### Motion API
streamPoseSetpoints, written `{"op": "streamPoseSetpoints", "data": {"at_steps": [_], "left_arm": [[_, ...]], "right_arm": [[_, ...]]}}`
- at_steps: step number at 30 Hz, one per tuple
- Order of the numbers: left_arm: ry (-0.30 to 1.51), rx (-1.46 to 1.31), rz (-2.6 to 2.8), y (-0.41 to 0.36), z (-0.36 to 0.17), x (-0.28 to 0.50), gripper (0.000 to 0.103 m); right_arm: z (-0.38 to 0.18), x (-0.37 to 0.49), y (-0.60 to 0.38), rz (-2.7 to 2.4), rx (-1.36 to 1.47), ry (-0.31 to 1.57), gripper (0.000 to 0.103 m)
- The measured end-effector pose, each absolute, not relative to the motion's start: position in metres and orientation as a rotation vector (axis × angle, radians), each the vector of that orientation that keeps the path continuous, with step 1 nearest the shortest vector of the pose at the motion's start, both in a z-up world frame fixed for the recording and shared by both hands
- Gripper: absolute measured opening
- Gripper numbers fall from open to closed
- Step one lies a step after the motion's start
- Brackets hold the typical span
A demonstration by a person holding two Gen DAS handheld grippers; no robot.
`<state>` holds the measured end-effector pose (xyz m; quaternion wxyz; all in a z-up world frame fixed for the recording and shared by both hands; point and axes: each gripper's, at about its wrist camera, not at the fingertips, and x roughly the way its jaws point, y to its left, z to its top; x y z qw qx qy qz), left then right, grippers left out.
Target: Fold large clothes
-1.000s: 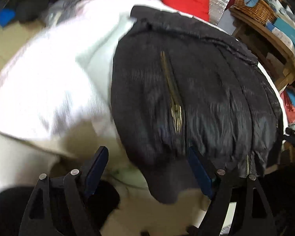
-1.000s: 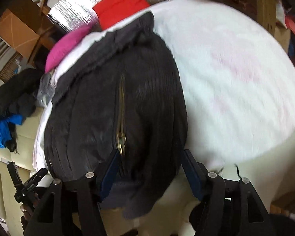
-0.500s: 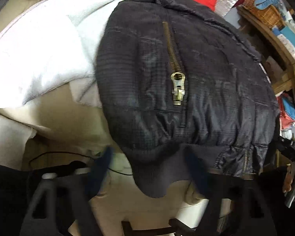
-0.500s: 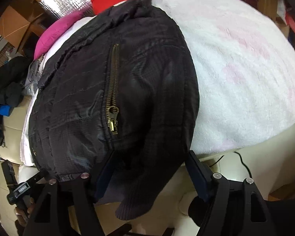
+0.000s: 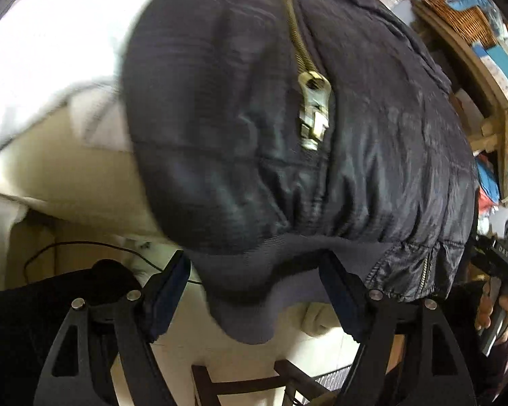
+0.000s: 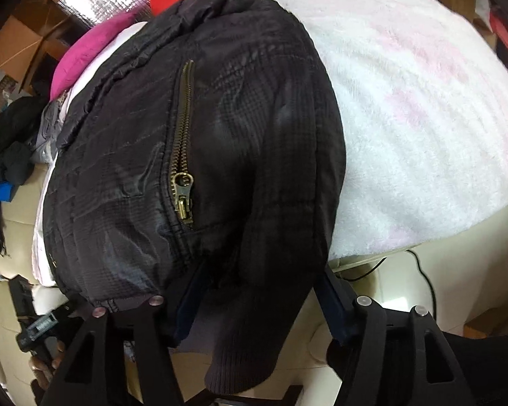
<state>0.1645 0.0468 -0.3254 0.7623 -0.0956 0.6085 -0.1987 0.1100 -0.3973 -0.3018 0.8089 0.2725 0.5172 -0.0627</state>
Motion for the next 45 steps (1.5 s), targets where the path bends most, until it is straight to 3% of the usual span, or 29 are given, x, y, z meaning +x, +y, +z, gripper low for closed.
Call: {"op": "streamPoseSetpoints", "data": {"at_steps": [1,2,3,4,6,11,12,15,16,17,18,20,21,22,23,24,26,28,38,45], "left_arm": [[1.304,-0.181,-0.442,0.044,-0.322,0.161,0.052],[1.290,-0.159,-0.446,0.035,-0.320,0.163,0.041],[1.266,-0.145,-0.456,0.035,-0.315,0.160,0.020],[1.256,-0.148,-0.462,0.035,-0.312,0.159,0.013],[1.225,-0.162,-0.484,0.039,-0.301,0.155,0.010],[1.169,-0.175,-0.543,0.041,-0.281,0.148,0.010],[1.192,-0.185,-0.533,0.041,-0.284,0.151,0.017],[1.284,-0.222,-0.527,0.038,-0.303,0.160,0.056],[1.297,-0.222,-0.517,0.037,-0.308,0.161,0.061],[1.309,-0.213,-0.510,0.034,-0.312,0.163,0.061],[1.317,-0.200,-0.521,0.031,-0.314,0.163,0.060],[1.314,-0.185,-0.541,0.025,-0.315,0.162,0.053],[1.307,-0.172,-0.538,0.023,-0.314,0.161,0.034],[1.299,-0.152,-0.533,0.020,-0.311,0.159,0.015],[1.291,-0.149,-0.534,0.021,-0.310,0.158,0.012],[1.283,-0.159,-0.539,0.022,-0.306,0.158,0.010],[1.257,-0.160,-0.552,0.023,-0.295,0.152,0.008],[1.214,-0.152,-0.569,0.028,-0.280,0.145,0.008],[0.947,-0.230,-0.670,0.050,-0.156,0.160,0.008],[0.829,-0.209,-0.664,0.042,-0.094,0.231,0.008]], "right_arm": [[-0.301,0.109,-0.397,-0.124,0.579,1.097,0.062],[-0.300,0.107,-0.397,-0.115,0.566,1.087,0.050],[-0.297,0.104,-0.397,-0.106,0.556,1.081,0.043],[-0.292,0.102,-0.396,-0.104,0.539,1.073,0.035],[-0.278,0.096,-0.391,-0.085,0.508,1.044,0.029],[-0.247,0.085,-0.389,0.005,0.522,0.963,0.028],[-0.248,0.085,-0.392,0.012,0.537,0.968,0.028],[-0.266,0.093,-0.398,-0.019,0.576,1.035,0.032],[-0.276,0.099,-0.400,-0.054,0.582,1.074,0.036],[-0.282,0.101,-0.400,-0.074,0.572,1.098,0.054],[-0.288,0.104,-0.399,-0.073,0.556,1.136,0.063],[-0.298,0.107,-0.399,-0.092,0.552,1.158,0.067],[-0.301,0.107,-0.400,-0.084,0.568,1.150,0.067],[-0.302,0.107,-0.400,-0.071,0.572,1.144,0.061],[-0.301,0.106,-0.400,-0.056,0.572,1.139,0.045],[-0.298,0.105,-0.400,-0.034,0.575,1.132,0.036],[-0.289,0.097,-0.401,-0.033,0.534,1.121,0.021],[-0.271,0.088,-0.399,-0.027,0.500,1.086,0.019],[-0.169,0.090,-0.396,0.078,0.443,0.839,0.016],[-0.105,0.130,-0.404,0.060,0.377,0.667,0.015]]}}
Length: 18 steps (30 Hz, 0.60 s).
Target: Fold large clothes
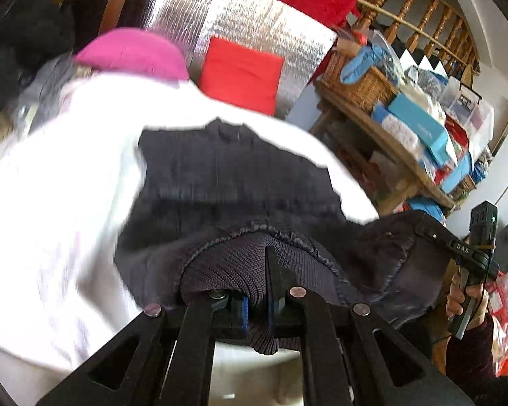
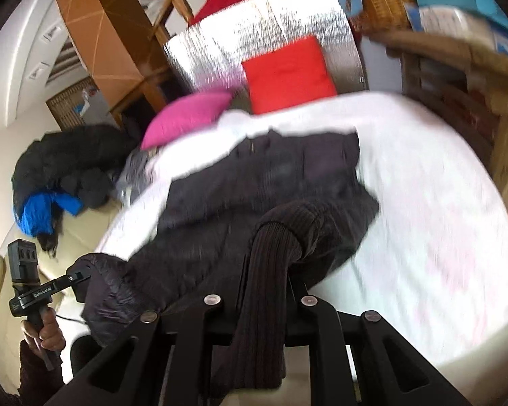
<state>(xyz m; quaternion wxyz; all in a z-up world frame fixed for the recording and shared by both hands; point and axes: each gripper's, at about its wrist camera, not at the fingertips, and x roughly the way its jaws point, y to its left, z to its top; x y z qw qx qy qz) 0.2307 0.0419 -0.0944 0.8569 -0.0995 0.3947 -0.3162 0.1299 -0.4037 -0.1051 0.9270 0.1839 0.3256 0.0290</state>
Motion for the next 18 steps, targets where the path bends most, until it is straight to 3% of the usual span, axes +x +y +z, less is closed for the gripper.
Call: {"op": "streamPoseSetpoints", "data": {"at_steps": [9,18], "left_arm": [[0.798,-0.234,-0.563,-0.001,-0.081,0.413,0.008],[0.898,-0.238,-0.450,-0.035,-0.138,0.575,0.008]], "right_arm": [[-0.057,0.265,-0.430,-0.009,0.399,0.545,0.015],[-0.102,0.437,-0.474,-0.085,0.480,0.561,0.013]]}}
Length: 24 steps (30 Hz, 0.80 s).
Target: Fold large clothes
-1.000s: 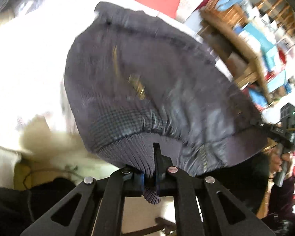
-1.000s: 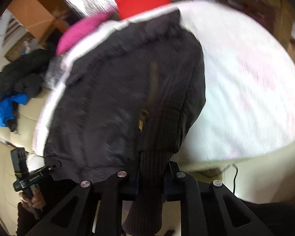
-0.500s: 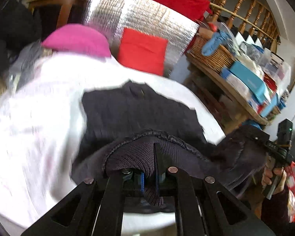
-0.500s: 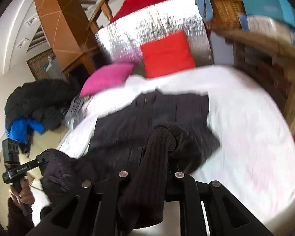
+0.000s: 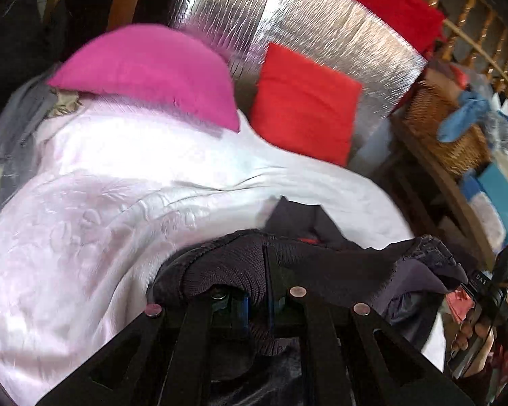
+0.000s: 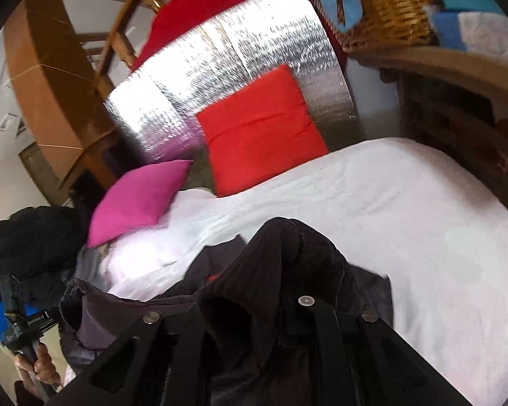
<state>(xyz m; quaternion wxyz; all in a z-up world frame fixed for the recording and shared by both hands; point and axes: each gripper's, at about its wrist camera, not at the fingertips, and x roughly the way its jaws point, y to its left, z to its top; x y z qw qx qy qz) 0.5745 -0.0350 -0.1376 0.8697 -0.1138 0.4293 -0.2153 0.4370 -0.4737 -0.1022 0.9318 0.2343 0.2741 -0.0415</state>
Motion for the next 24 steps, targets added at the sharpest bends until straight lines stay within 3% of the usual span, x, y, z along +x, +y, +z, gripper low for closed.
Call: {"op": "streamPoseSetpoints", "data": {"at_steps": [13,15,18,19,20,22,24], "left_arm": [[1.003,-0.303,-0.412,-0.072,-0.214,0.666,0.012],[1.038,-0.339,-0.416,-0.067,-0.225,0.667,0.012],[1.049,-0.428,-0.462,-0.050,-0.226,0.656,0.014],[1.045,-0.444,-0.474,-0.046,-0.222,0.652,0.024],[1.037,-0.463,-0.493,-0.042,-0.215,0.646,0.032],[0.967,-0.458,-0.464,-0.030,-0.195,0.629,0.079],[0.833,-0.457,-0.433,-0.015,-0.167,0.601,0.087]], "right_arm": [[-0.187,0.549,-0.532,-0.176,0.622,0.575,0.012],[-0.207,0.556,-0.545,-0.138,0.762,0.608,0.015],[-0.221,0.549,-0.561,-0.045,0.952,0.603,0.033],[-0.222,0.542,-0.566,0.010,1.028,0.573,0.059],[-0.217,0.529,-0.572,0.059,1.082,0.517,0.091],[-0.202,0.503,-0.577,0.049,1.080,0.422,0.100],[-0.179,0.468,-0.582,0.036,1.019,0.346,0.100]]}}
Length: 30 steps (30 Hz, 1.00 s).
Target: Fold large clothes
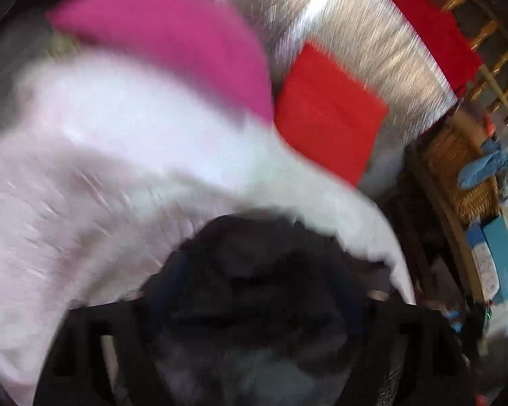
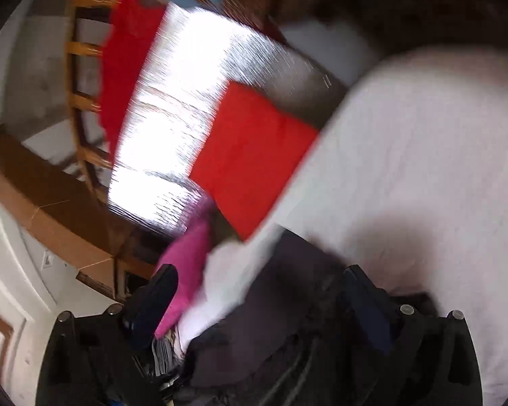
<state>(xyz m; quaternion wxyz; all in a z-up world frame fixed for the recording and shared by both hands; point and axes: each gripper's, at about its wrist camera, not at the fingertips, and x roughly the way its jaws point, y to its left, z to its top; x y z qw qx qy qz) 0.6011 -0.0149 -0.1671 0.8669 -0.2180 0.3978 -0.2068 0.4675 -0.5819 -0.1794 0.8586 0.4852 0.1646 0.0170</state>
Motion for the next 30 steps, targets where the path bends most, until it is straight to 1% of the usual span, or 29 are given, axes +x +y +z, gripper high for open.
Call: {"op": "streamPoseSetpoints", "data": {"at_steps": [2,5,10,13,16,18,19,20,21,22,23,24,26,27,30], "left_arm": [[0.786,-0.441,-0.407,-0.005,-0.150,0.578,0.090],[0.811,-0.382,-0.306,0.006,-0.142,0.530,0.090],[0.882,-0.392,-0.143,0.025,-0.173,0.448,0.090],[0.915,-0.428,-0.060,0.038,-0.195,0.432,0.090],[0.933,-0.445,-0.033,0.046,-0.207,0.437,0.090],[0.961,-0.441,-0.050,0.043,-0.215,0.448,0.090],[0.977,-0.444,-0.067,0.040,-0.218,0.454,0.090],[0.988,-0.447,-0.093,0.037,-0.220,0.460,0.090],[1.013,-0.446,-0.126,0.032,-0.225,0.466,0.090],[1.030,-0.434,-0.128,0.031,-0.230,0.470,0.086],[1.039,-0.413,-0.124,0.028,-0.232,0.472,0.079],[1.054,-0.372,-0.132,0.022,-0.234,0.474,0.064],[1.062,-0.339,-0.129,0.018,-0.235,0.476,0.057],[1.049,-0.322,-0.124,0.017,-0.233,0.475,0.050],[1.049,-0.265,-0.094,0.013,-0.236,0.472,0.049]], "right_arm": [[-0.168,0.443,-0.583,0.015,0.970,0.375,0.100],[-0.162,0.399,-0.577,-0.048,0.901,0.408,0.100],[-0.177,0.350,-0.559,-0.167,0.821,0.490,0.099],[-0.195,0.346,-0.554,-0.210,0.806,0.570,0.098],[-0.205,0.352,-0.550,-0.256,0.714,0.596,0.097],[-0.214,0.361,-0.546,-0.271,0.659,0.634,0.090],[-0.220,0.365,-0.545,-0.264,0.642,0.651,0.081],[-0.226,0.372,-0.543,-0.255,0.620,0.678,0.069],[-0.232,0.379,-0.540,-0.245,0.607,0.711,0.061],[-0.235,0.382,-0.539,-0.233,0.606,0.724,0.046],[-0.237,0.385,-0.536,-0.216,0.600,0.737,0.043],[-0.234,0.386,-0.531,-0.227,0.573,0.740,0.037],[-0.223,0.385,-0.521,-0.244,0.502,0.739,0.022],[-0.217,0.382,-0.516,-0.254,0.468,0.734,0.020],[-0.197,0.369,-0.503,-0.280,0.394,0.699,0.018]]}}
